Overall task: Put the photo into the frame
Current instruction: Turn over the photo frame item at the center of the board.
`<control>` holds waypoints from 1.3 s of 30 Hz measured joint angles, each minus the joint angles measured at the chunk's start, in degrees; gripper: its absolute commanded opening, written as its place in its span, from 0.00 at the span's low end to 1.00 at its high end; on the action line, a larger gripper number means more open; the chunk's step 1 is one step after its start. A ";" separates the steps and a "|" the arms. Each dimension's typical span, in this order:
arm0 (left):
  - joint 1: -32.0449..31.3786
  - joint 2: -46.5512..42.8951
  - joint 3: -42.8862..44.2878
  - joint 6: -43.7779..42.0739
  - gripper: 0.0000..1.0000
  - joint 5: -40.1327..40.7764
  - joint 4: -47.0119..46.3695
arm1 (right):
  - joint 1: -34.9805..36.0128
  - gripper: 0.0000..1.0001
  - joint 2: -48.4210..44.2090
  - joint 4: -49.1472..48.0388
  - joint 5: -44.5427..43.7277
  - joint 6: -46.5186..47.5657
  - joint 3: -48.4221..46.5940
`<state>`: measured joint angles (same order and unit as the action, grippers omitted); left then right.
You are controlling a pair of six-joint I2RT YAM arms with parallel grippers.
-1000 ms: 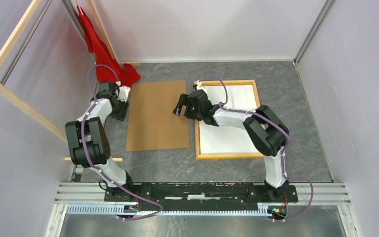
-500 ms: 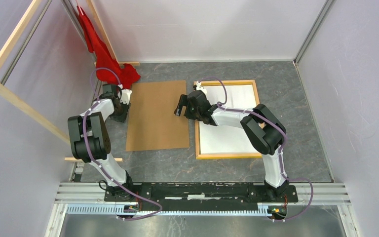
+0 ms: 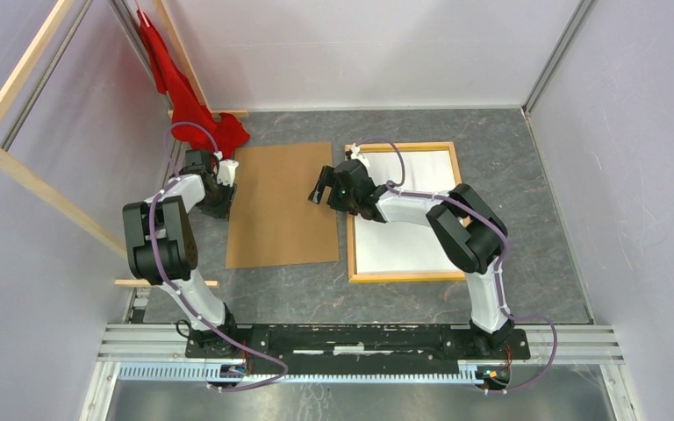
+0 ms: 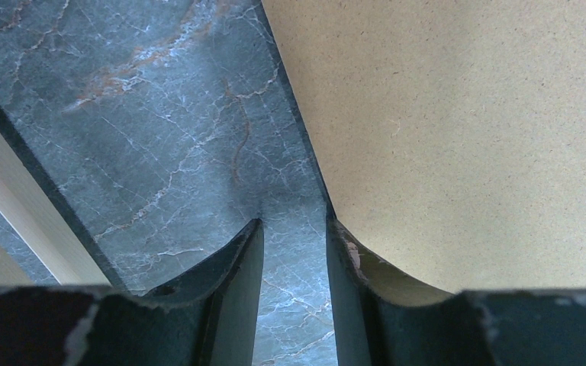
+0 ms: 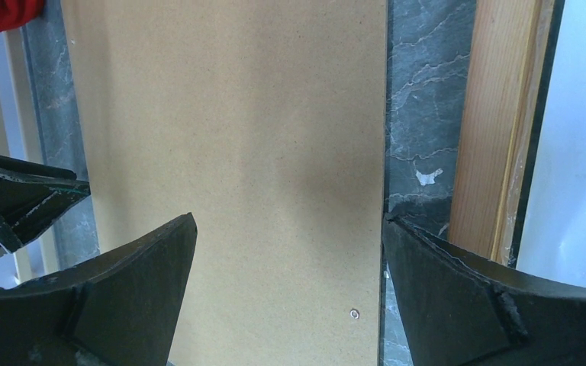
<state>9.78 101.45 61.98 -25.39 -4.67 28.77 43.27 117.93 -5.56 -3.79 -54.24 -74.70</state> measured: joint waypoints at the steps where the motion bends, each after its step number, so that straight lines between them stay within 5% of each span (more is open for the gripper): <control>1: 0.00 0.02 0.02 0.00 0.43 0.00 0.02 | -0.11 0.98 0.00 -0.15 0.31 -0.35 0.04; 15: -0.02 0.09 0.11 -0.04 0.43 0.61 0.02 | -1.05 0.98 -7.41 -8.20 7.04 -6.23 9.18; 24: -0.11 0.07 0.13 -0.04 0.43 1.64 -0.13 | 0.26 0.97 -17.40 -21.66 12.09 -11.43 15.72; 39: -1.81 -0.83 -0.72 -0.13 0.45 -2.10 1.29 | 4.50 0.90 -16.63 -31.50 21.29 -17.64 15.43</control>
<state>7.97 100.62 61.25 -25.52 -6.76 30.06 47.77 101.30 -37.06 17.50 -71.88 -59.27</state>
